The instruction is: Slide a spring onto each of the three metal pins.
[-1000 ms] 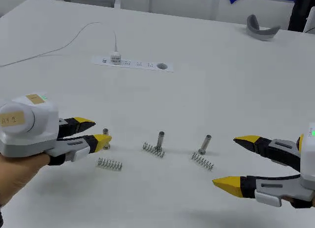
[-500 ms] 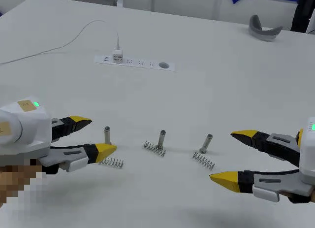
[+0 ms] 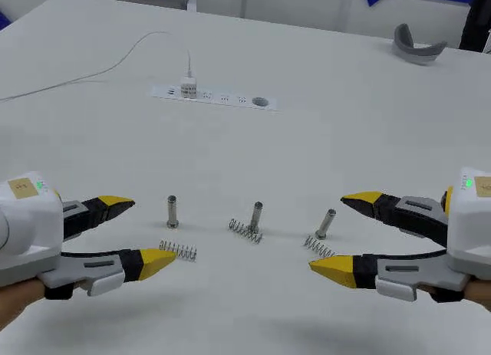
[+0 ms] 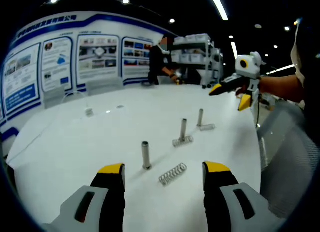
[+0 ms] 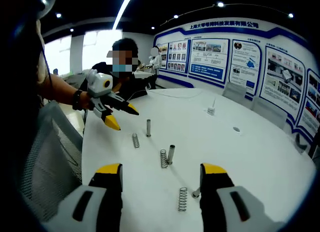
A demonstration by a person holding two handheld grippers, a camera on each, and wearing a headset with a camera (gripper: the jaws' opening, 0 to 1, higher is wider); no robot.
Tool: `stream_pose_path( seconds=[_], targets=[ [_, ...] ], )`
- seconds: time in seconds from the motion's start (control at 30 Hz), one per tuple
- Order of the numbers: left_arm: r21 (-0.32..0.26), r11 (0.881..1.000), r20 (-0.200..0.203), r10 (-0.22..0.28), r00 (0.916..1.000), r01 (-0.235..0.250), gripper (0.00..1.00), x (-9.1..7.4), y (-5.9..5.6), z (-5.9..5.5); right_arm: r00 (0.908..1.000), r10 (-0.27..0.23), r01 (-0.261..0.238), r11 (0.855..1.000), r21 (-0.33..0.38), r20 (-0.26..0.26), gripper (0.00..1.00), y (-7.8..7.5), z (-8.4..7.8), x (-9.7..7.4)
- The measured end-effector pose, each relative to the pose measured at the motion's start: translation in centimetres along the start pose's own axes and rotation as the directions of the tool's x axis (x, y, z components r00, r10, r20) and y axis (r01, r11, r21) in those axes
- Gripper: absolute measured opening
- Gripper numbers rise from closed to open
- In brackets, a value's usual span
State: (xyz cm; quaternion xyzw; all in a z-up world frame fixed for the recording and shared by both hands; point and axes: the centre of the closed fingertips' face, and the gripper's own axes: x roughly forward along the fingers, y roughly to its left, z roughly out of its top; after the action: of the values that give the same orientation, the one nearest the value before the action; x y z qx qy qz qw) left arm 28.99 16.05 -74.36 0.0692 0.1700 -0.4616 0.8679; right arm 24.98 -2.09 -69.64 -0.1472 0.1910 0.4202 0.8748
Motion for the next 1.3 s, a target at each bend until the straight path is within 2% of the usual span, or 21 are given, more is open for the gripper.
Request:
stream_pose_path(
  seconds=[0.27, 0.37, 0.6, 0.9, 1.03, 1.3],
  targets=[
    [-0.007, 1.0, -0.01, 0.004, 0.9999, -0.004, 0.64, -0.5, -0.3, -0.7, 0.996, 0.089, -0.089, 0.995, -0.032, -0.008, 0.56, 1.7, 1.4, 3.3],
    [-0.008, 1.0, -0.013, 0.007, 0.9999, -0.007, 0.64, -0.6, -0.3, -0.9, 0.9915, 0.13, -0.13, 0.99, -0.055, -0.011, 0.54, 2.6, 2.0, 4.9],
    [-0.012, 1.0, -0.013, 0.014, 0.9998, -0.014, 0.64, -0.8, -0.3, -1.1, 0.9811, 0.193, -0.194, 0.98, -0.052, -0.015, 0.44, 3.8, 2.6, 7.7],
    [-0.017, 1.0, -0.017, 0.012, 0.9998, -0.012, 0.64, -0.7, -0.4, -1.3, 0.9681, 0.243, -0.246, 0.967, -0.057, -0.06, 0.33, 5.4, 1.7, 11.6],
    [-0.02, 1.0, -0.014, 0.015, 0.9998, -0.015, 0.64, -0.8, -0.3, -1.4, 0.9623, 0.257, -0.262, 0.964, -0.049, -0.087, 0.3, 5.9, 0.7, 12.9],
    [-0.024, 0.999, -0.019, 0.022, 0.9996, -0.023, 0.64, -1.1, 0.0, -1.7, 0.9567, 0.263, -0.268, 0.963, -0.024, -0.125, 0.26, 6.3, -0.7, 14.7]
  ],
)
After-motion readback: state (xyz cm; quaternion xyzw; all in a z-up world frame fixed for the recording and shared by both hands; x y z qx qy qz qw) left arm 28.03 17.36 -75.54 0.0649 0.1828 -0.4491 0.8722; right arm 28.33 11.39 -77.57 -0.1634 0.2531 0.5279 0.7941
